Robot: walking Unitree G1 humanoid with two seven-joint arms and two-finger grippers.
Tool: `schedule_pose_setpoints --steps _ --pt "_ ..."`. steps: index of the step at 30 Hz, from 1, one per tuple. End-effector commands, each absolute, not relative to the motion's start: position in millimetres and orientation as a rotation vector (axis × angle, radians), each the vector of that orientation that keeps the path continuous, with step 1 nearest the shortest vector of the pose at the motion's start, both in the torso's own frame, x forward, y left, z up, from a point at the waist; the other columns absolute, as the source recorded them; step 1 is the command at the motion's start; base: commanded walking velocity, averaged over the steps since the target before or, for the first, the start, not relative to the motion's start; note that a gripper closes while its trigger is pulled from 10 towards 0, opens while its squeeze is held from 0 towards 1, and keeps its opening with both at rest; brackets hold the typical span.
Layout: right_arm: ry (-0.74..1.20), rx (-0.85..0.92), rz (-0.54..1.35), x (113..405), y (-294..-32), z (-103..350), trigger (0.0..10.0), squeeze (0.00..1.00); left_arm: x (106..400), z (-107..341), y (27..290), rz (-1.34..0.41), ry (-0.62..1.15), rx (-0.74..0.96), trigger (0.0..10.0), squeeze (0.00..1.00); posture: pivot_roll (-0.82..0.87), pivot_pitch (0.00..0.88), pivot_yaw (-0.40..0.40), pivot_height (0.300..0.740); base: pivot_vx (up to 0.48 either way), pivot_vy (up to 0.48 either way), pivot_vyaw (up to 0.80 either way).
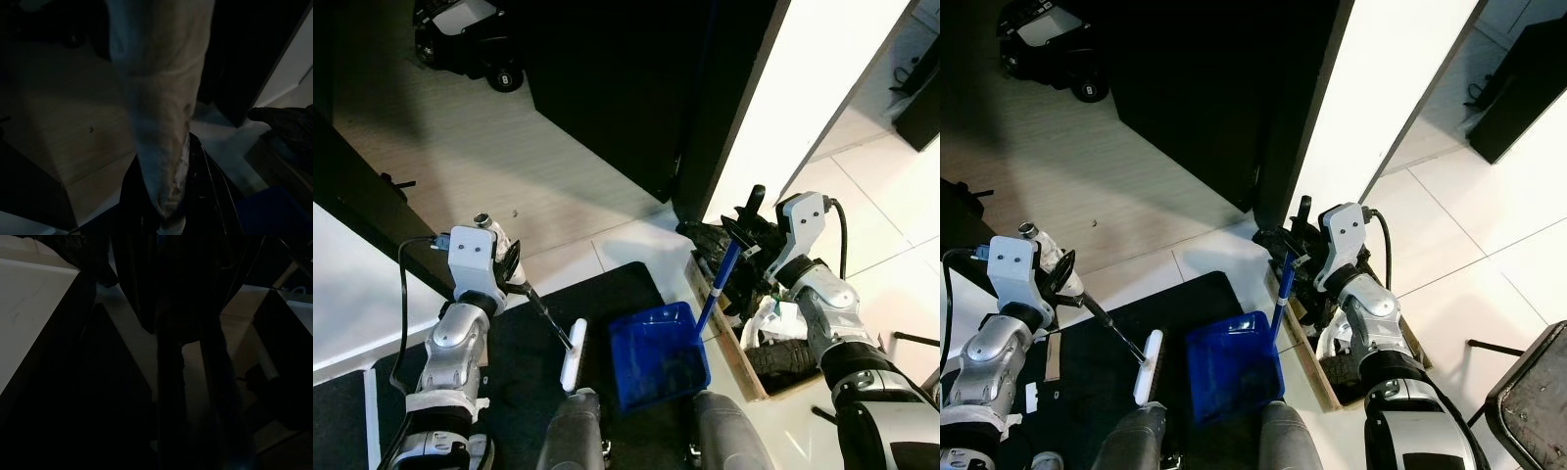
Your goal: Sweep floor
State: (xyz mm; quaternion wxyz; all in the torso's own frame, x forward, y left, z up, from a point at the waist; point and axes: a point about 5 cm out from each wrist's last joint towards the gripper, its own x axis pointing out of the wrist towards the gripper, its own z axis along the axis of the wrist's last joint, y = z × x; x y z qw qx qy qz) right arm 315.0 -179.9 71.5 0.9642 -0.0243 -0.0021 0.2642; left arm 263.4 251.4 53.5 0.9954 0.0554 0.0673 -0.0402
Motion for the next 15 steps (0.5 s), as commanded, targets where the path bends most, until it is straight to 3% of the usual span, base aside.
schedule_pose_setpoints --steps 1,15 --pt "-0.03 -0.068 0.546 317.7 -180.4 76.8 10.0 0.0 260.9 57.8 253.0 -0.06 0.096 0.103 10.0 0.0 0.05 0.051 -0.047 0.74 0.0 0.0 0.0" --pt "-0.039 -0.043 0.459 314.6 -188.7 72.4 10.0 0.0 265.3 61.0 250.6 -0.086 0.097 0.117 10.0 0.0 0.04 0.054 -0.021 0.74 0.0 0.0 0.0"
